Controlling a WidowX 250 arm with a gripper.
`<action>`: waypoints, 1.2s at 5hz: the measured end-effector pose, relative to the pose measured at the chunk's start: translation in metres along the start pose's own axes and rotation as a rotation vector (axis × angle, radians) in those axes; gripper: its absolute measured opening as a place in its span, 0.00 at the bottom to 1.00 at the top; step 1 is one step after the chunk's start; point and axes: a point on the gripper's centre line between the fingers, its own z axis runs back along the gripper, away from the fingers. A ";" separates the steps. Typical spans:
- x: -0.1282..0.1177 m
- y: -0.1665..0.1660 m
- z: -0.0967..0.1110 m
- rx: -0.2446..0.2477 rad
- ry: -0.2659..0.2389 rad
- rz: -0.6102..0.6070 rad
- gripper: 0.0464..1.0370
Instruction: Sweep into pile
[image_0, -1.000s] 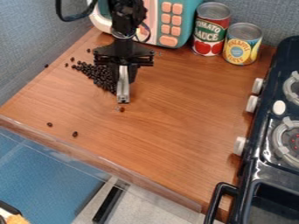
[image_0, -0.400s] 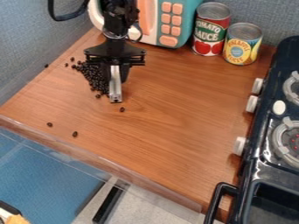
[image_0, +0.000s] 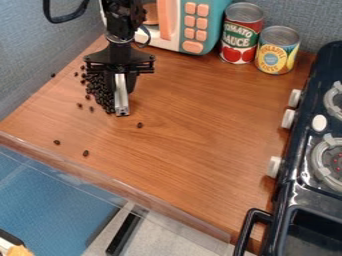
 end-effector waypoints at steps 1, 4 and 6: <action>-0.002 0.001 0.002 -0.009 -0.005 0.001 0.29; -0.004 -0.031 0.032 -0.103 -0.014 -0.030 0.29; -0.002 -0.051 0.043 -0.126 -0.042 -0.044 0.29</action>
